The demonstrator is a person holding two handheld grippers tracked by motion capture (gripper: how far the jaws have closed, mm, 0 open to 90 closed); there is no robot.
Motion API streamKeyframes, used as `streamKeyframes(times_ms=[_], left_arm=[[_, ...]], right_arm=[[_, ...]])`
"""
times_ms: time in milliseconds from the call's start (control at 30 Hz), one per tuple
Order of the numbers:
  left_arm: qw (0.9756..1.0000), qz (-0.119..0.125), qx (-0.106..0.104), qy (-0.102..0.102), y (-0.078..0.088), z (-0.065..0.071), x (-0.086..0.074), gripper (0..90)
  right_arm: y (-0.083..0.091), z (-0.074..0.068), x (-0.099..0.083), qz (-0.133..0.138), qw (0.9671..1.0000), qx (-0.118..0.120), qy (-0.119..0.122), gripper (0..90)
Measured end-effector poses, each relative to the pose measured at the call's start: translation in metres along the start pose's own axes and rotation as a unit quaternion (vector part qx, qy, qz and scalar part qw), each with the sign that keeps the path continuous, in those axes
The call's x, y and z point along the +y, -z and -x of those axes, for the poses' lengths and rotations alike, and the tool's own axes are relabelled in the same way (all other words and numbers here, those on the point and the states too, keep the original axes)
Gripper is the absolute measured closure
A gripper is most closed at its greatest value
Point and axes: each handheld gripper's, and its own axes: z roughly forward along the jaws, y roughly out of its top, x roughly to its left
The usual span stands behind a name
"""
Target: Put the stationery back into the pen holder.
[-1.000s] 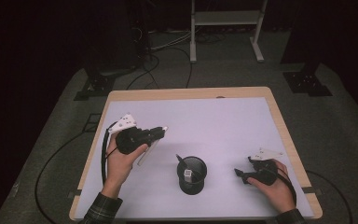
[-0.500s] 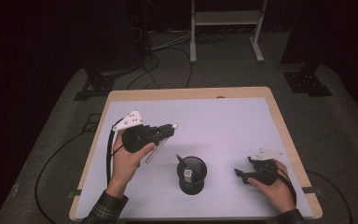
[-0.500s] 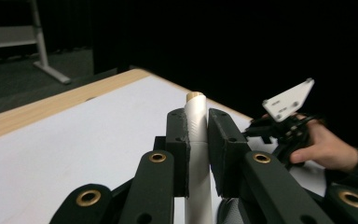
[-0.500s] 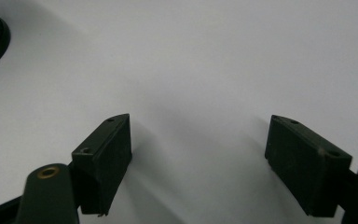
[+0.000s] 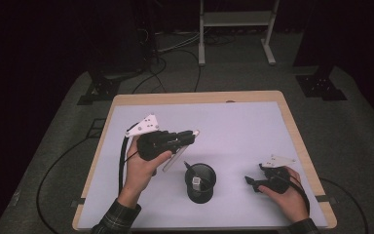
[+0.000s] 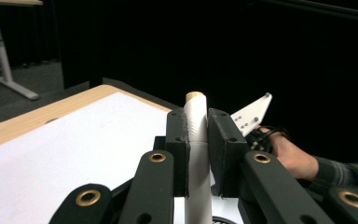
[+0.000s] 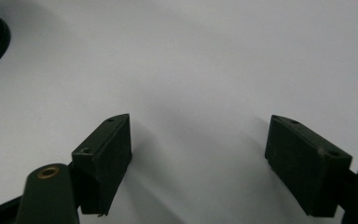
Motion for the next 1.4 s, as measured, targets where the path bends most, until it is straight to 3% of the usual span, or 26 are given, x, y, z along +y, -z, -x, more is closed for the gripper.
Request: streamKeyframes(times_ms=[800,1400], left_arm=[[0.9993,-0.014,-0.035,0.0,-0.035,0.012,-0.013,78.6],[0.999,-0.019,-0.041,-0.002,-0.051,0.012,-0.021,78.6]], right_arm=[[0.0,0.0,0.0,0.0,1.0,0.0,0.0,21.5],[0.0,0.0,0.0,0.0,1.0,0.0,0.0,21.5]])
